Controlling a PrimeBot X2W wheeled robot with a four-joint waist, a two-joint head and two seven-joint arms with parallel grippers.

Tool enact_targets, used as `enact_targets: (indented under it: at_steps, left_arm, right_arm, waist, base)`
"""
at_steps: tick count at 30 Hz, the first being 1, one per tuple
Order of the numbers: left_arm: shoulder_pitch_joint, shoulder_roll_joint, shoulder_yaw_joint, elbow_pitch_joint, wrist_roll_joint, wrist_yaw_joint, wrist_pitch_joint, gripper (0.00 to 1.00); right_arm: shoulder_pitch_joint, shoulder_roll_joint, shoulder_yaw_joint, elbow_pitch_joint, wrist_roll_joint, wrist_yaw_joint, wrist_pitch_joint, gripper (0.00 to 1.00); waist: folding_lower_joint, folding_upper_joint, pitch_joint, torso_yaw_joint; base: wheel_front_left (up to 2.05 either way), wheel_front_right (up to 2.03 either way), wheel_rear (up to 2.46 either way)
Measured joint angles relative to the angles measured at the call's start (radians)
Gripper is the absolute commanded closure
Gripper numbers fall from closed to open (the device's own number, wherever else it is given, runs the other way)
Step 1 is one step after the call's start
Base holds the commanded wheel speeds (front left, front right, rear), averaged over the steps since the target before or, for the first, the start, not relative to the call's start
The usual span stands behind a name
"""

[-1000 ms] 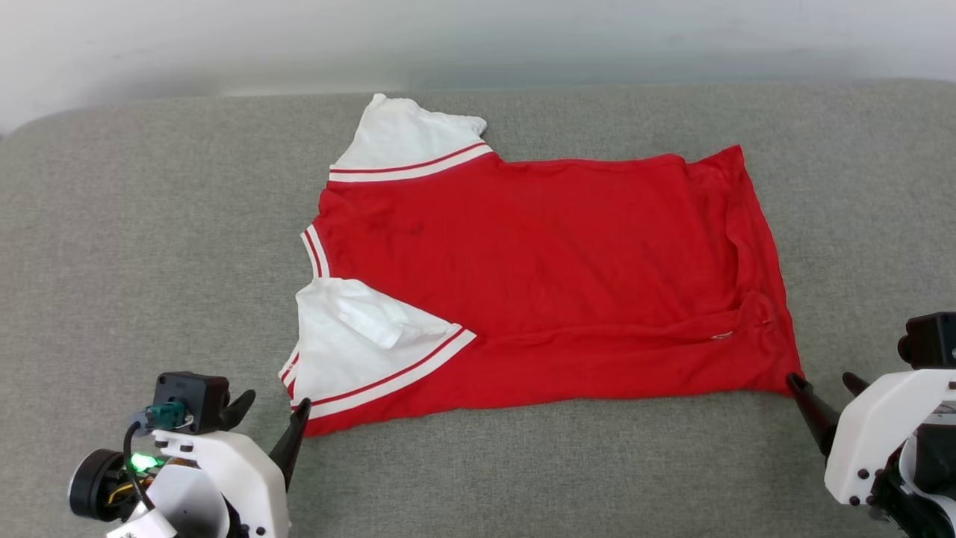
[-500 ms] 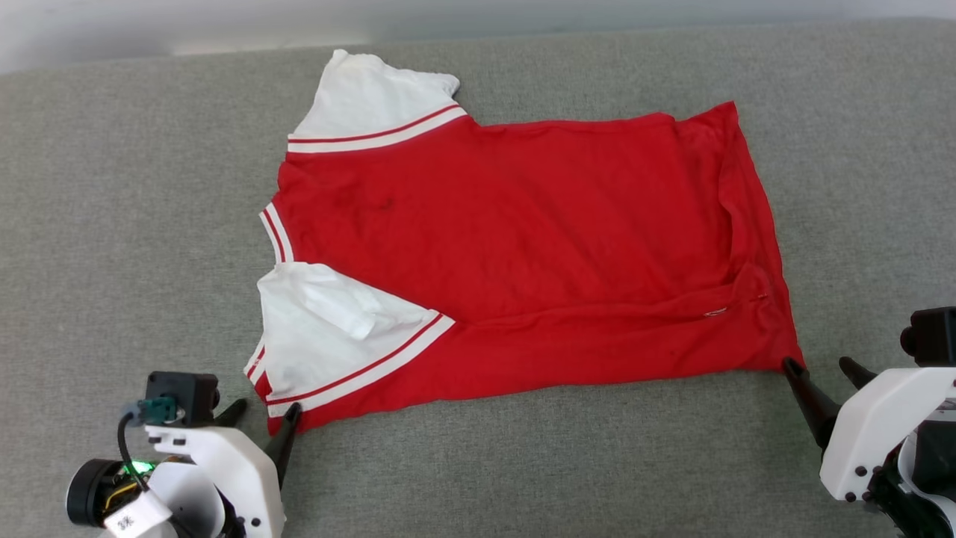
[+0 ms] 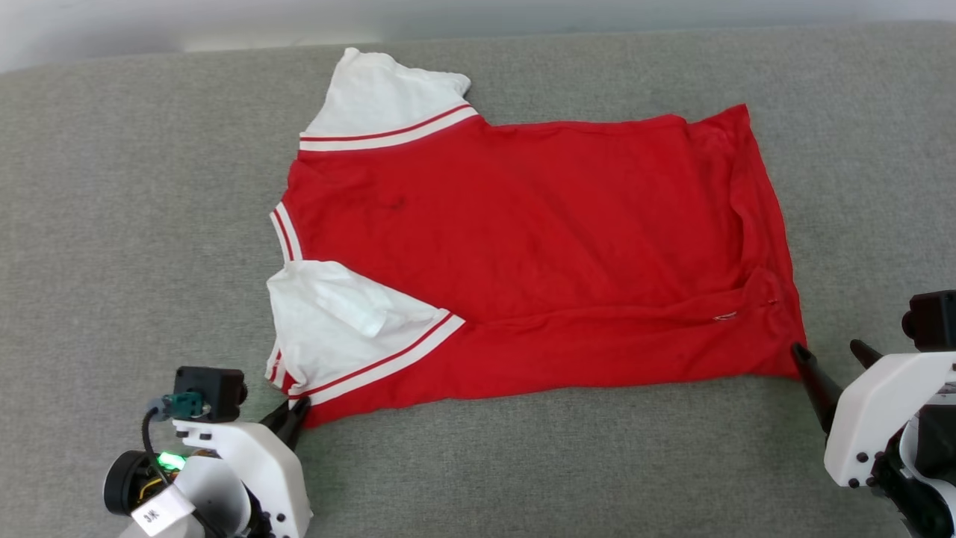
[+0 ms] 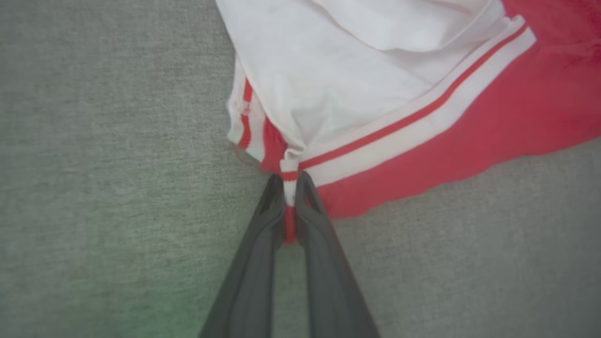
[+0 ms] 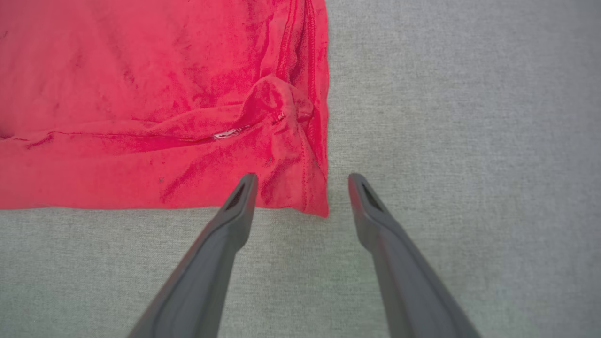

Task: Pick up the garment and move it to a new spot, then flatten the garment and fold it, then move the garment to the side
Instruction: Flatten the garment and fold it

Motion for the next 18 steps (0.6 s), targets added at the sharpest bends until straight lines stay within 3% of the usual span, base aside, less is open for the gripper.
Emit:
enact_targets:
  at_steps: [7,18]
  left_arm:
    - [0.001,0.013,0.002,-0.119,0.037,0.022,-0.02,1.0]
    - [-0.007,0.035,0.012,-0.276,0.072,0.039,-0.047,1.0]
  right_arm:
    - [-0.035,-0.048,0.003,0.079,-0.037,0.0,0.035,0.0]
    - [-0.086,-0.025,-0.026,0.266,-0.088,0.0,0.038,0.0]
  waist:
    - [0.0001,0.0,-0.023,0.04]
    - [0.0001,-0.0001,0.019,0.091]
  base:
    - [0.0,0.0,0.0]
    - [0.0,0.0,0.0]
